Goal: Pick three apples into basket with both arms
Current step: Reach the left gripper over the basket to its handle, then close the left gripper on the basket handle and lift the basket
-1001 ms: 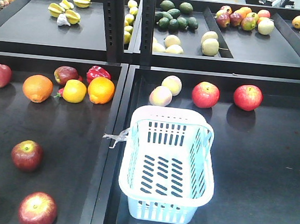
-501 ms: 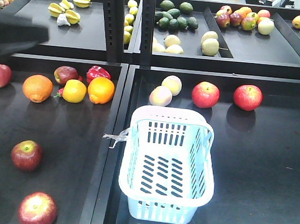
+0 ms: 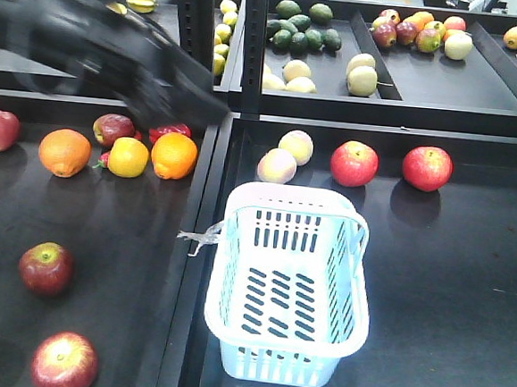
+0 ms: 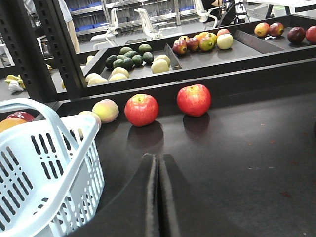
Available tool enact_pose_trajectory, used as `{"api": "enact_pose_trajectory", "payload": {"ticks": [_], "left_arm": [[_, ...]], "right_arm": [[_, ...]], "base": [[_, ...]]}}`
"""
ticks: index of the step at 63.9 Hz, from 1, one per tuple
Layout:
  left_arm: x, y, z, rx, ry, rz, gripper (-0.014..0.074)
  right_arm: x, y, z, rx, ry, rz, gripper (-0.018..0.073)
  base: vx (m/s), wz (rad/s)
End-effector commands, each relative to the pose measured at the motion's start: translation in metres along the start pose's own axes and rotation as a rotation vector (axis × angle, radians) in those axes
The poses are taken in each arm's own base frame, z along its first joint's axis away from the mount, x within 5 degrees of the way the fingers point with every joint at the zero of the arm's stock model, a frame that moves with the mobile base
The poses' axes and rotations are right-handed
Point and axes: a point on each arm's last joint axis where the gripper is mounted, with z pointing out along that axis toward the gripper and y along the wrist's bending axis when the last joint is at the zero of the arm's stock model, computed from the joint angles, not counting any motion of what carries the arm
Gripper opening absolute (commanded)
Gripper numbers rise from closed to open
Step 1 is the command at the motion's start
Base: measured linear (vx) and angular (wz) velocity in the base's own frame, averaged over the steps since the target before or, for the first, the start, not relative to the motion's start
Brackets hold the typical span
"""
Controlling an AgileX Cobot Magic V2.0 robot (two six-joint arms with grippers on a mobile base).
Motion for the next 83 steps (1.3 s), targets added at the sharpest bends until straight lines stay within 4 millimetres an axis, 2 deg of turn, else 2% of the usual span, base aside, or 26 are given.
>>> {"api": "enact_pose_trajectory", "payload": {"ticks": [1, 10, 22, 52, 64, 75, 83], "left_arm": [[-0.019, -0.004, 0.007, -0.008, -0.009, 0.083, 0.05], [-0.016, 0.005, 0.038, 0.029, 0.019, 0.091, 0.05], [-0.005, 0.009, 0.067, 0.084, 0.056, 0.072, 0.05], [0.025, 0.013, 0.113, 0.16, 0.144, 0.044, 0.0499], [0.033, 0.007, 0.13, 0.221, 0.175, 0.033, 0.0497], [0.039, 0.004, 0.142, 0.243, 0.189, 0.024, 0.0442], [0.035, -0.002, 0.143, 0.259, 0.185, -0.009, 0.0322]], "right_arm": [[-0.005, 0.001, 0.0, -0.017, -0.071, -0.015, -0.0005], [-0.005, 0.001, 0.0, -0.017, -0.071, -0.015, -0.0005], [-0.005, 0.001, 0.0, -0.017, -0.071, -0.015, -0.0005], [-0.005, 0.001, 0.0, -0.017, -0.071, -0.015, -0.0005], [-0.005, 0.001, 0.0, -0.017, -0.071, -0.015, -0.0005], [-0.005, 0.001, 0.0, -0.017, -0.071, -0.015, -0.0005], [-0.005, 0.001, 0.0, -0.017, -0.071, -0.015, -0.0005]], "base": [[0.0, 0.0], [0.0, 0.0], [0.0, 0.0], [0.0, 0.0], [0.0, 0.0], [0.0, 0.0], [0.0, 0.0]]}}
